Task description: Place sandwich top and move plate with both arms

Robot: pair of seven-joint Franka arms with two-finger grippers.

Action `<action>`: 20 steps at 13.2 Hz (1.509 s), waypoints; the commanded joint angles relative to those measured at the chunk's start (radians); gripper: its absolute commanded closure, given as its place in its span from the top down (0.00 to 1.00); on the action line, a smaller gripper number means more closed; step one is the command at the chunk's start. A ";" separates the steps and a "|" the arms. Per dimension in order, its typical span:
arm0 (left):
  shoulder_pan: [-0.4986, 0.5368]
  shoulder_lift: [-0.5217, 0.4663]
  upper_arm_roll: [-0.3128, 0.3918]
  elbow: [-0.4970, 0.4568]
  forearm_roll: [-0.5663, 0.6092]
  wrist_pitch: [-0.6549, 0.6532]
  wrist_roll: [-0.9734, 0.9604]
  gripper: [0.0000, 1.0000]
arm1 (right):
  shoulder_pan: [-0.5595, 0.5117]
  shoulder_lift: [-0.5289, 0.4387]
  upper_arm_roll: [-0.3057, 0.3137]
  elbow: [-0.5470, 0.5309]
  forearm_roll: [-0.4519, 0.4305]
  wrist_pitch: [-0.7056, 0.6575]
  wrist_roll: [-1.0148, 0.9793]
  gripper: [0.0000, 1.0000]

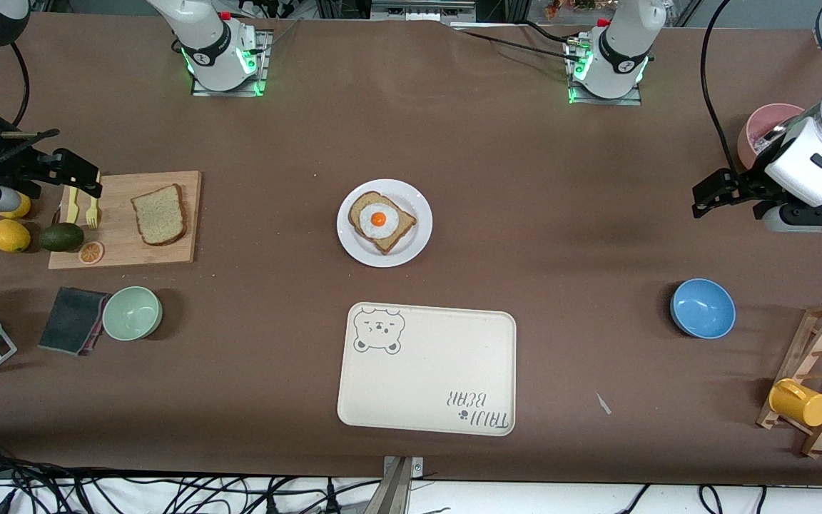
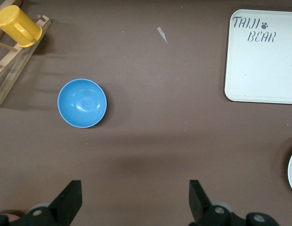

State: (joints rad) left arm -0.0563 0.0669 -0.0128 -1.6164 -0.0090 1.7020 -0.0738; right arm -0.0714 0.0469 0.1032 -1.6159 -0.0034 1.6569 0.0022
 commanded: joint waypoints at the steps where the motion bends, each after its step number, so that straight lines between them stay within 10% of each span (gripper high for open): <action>1: 0.001 0.001 -0.001 0.012 0.018 -0.013 -0.011 1.00 | -0.016 -0.022 0.016 -0.022 -0.006 0.006 0.010 1.00; 20: 0.027 0.004 -0.001 0.023 0.009 -0.015 -0.011 1.00 | -0.016 -0.022 0.015 -0.022 -0.003 0.006 0.007 1.00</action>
State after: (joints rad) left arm -0.0365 0.0669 -0.0109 -1.6118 -0.0090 1.7020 -0.0755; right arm -0.0718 0.0469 0.1034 -1.6159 -0.0034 1.6569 0.0022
